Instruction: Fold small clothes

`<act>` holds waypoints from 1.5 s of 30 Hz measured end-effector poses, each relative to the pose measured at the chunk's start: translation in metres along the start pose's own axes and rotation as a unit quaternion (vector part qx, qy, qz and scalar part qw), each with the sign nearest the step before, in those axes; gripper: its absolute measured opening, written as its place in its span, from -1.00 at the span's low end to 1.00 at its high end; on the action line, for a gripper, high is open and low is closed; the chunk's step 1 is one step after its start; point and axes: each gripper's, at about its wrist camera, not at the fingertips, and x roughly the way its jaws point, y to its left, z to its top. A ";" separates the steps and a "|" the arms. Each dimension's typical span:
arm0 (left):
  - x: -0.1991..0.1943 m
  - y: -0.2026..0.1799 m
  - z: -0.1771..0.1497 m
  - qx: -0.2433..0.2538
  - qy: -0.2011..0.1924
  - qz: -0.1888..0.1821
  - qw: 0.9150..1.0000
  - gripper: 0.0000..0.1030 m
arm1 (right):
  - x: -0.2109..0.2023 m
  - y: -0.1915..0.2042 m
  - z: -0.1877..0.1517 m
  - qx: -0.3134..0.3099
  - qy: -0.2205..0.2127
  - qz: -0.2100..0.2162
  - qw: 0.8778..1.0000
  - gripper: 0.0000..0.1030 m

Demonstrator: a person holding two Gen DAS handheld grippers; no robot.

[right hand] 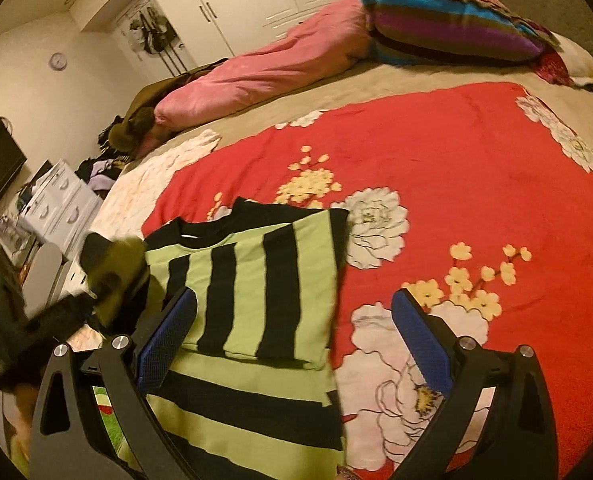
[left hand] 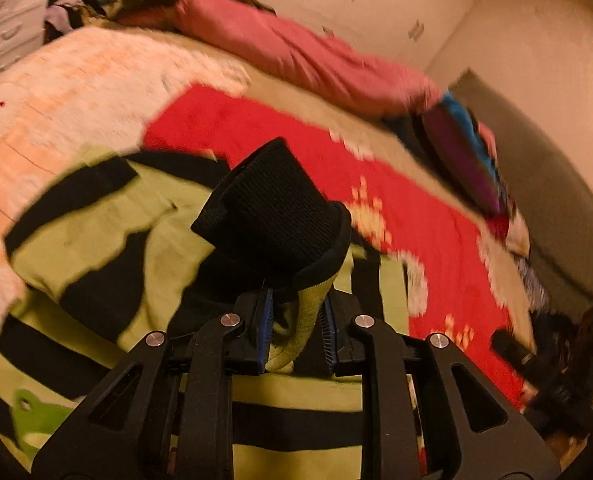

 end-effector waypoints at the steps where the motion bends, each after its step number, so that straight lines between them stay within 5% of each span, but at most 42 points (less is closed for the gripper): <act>1: 0.010 -0.005 -0.006 0.010 0.014 0.002 1.000 -0.71 | 0.001 -0.001 0.000 0.001 0.001 -0.001 1.000 0.89; 3: 0.032 -0.011 -0.022 0.026 0.049 0.000 0.998 -0.61 | 0.002 -0.002 -0.001 0.000 0.005 -0.002 1.000 0.89; 5: 0.049 -0.014 -0.037 0.043 0.082 -0.010 0.996 -0.19 | 0.004 -0.001 -0.002 0.001 0.008 0.001 1.000 0.89; 7: 0.058 -0.019 -0.048 0.060 0.106 -0.018 0.992 0.02 | 0.006 0.001 -0.003 -0.001 0.009 0.003 1.000 0.89; 11: 0.044 -0.020 -0.056 0.079 0.103 -0.039 0.991 0.20 | 0.005 0.006 -0.003 -0.003 0.011 0.010 1.000 0.89; 17: -0.008 0.014 -0.034 0.040 0.004 0.062 0.997 0.26 | 0.016 0.015 -0.006 0.000 0.030 0.024 0.999 0.89; 22: -0.048 0.055 -0.021 0.019 -0.099 0.172 0.980 0.28 | 0.046 0.040 -0.016 0.005 0.086 0.069 0.994 0.89; 33: -0.064 0.098 -0.018 -0.032 -0.141 0.202 0.969 0.35 | 0.129 0.069 -0.026 0.054 0.168 0.079 0.981 0.86; 36: -0.062 0.098 -0.018 -0.035 -0.142 0.205 0.968 0.37 | 0.135 0.071 -0.022 0.048 0.174 0.097 0.979 -0.58; 39: -0.062 0.098 -0.018 -0.036 -0.145 0.209 0.966 0.37 | 0.127 0.084 -0.012 0.015 0.164 0.124 0.979 -0.68; 45: -0.065 0.093 -0.020 -0.025 -0.162 0.206 0.965 0.37 | 0.056 0.112 0.031 -0.037 0.061 0.217 0.974 -0.70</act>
